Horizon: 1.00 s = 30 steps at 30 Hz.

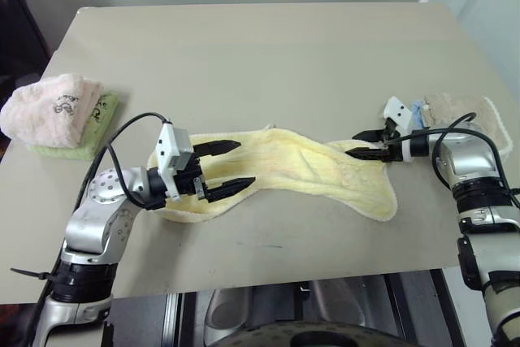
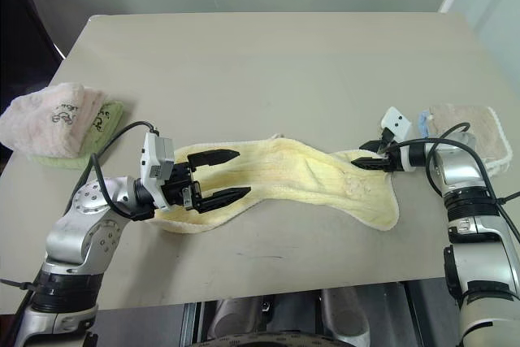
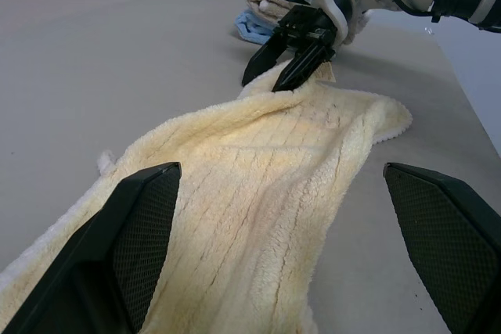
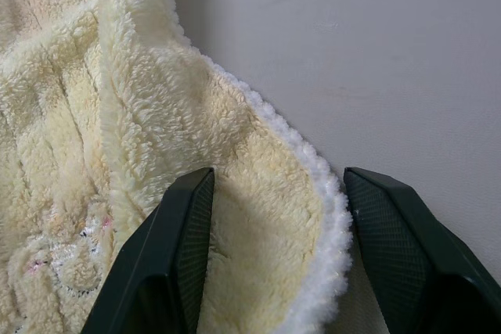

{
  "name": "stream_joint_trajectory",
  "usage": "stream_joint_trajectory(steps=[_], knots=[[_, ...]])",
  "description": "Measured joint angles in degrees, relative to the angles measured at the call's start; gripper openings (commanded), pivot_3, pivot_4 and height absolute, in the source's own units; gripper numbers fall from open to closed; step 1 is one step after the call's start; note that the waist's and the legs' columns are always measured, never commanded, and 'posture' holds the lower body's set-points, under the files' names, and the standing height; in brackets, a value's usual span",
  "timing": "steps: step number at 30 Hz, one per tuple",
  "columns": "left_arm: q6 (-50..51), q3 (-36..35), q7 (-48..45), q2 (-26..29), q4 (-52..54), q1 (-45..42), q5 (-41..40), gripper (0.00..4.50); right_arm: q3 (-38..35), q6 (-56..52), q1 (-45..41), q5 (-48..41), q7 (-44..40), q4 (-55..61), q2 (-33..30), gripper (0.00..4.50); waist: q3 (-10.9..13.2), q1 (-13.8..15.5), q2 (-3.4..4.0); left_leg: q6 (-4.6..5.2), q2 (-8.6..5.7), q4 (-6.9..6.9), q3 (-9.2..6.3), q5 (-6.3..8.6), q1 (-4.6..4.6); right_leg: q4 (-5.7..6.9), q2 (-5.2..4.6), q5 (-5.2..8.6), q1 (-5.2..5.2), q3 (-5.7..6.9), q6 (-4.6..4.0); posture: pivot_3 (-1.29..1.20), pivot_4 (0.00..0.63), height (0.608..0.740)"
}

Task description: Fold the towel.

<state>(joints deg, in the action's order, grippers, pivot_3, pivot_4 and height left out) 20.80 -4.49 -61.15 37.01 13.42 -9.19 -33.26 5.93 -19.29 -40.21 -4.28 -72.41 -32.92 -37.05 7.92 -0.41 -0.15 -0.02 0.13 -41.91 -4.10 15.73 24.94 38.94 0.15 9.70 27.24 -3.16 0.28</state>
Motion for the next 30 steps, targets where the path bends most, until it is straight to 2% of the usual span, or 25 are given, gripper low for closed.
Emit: stream_joint_trajectory(steps=[15,16,19,24,30], knots=[[-0.45,0.01,0.04,0.00,-0.10,-0.10,0.23,4.50,-0.03,-10.71,-0.98,-1.63,-0.54,2.06,-1.21,2.77,0.00,0.44,0.00,0.00,-0.02,-0.02,-0.01,-0.03,0.02,-0.01,0.00,0.08,-0.05,0.00,0.07,0.00,0.150,0.703],[-0.45,0.01,0.05,-0.01,-0.11,-0.12,0.25,4.50,-0.06,-11.21,-0.74,-1.88,-0.60,2.47,-1.46,2.41,0.00,0.48,0.00,0.01,-0.02,-0.02,-0.01,-0.03,0.03,0.00,0.00,0.09,-0.05,0.00,0.08,0.00,0.150,0.703],[-0.45,0.11,0.05,-0.11,-0.11,-0.48,0.39,4.50,-0.15,-12.35,0.01,-2.42,-0.59,3.46,-1.95,1.69,0.00,0.49,0.00,0.00,-0.02,-0.02,-0.01,-0.02,0.04,-0.01,0.00,0.11,-0.05,0.00,0.09,0.00,0.150,0.703],[-0.44,0.75,0.05,-0.24,-0.12,-0.88,0.86,4.50,-0.30,-13.56,1.24,-3.27,-0.52,4.64,-2.23,0.03,0.00,0.41,0.00,-0.01,-0.01,-0.01,0.00,-0.01,0.03,0.00,0.00,0.12,-0.03,0.00,0.09,0.00,0.150,0.703],[-0.61,0.78,-0.07,-0.30,-0.43,-1.72,1.01,4.50,-0.66,-13.75,1.29,-4.61,0.61,4.65,-1.82,0.03,0.01,0.38,0.01,-0.01,-0.02,-0.01,0.00,-0.02,0.03,0.01,0.00,0.10,-0.01,-0.01,0.08,0.00,0.150,0.703]])
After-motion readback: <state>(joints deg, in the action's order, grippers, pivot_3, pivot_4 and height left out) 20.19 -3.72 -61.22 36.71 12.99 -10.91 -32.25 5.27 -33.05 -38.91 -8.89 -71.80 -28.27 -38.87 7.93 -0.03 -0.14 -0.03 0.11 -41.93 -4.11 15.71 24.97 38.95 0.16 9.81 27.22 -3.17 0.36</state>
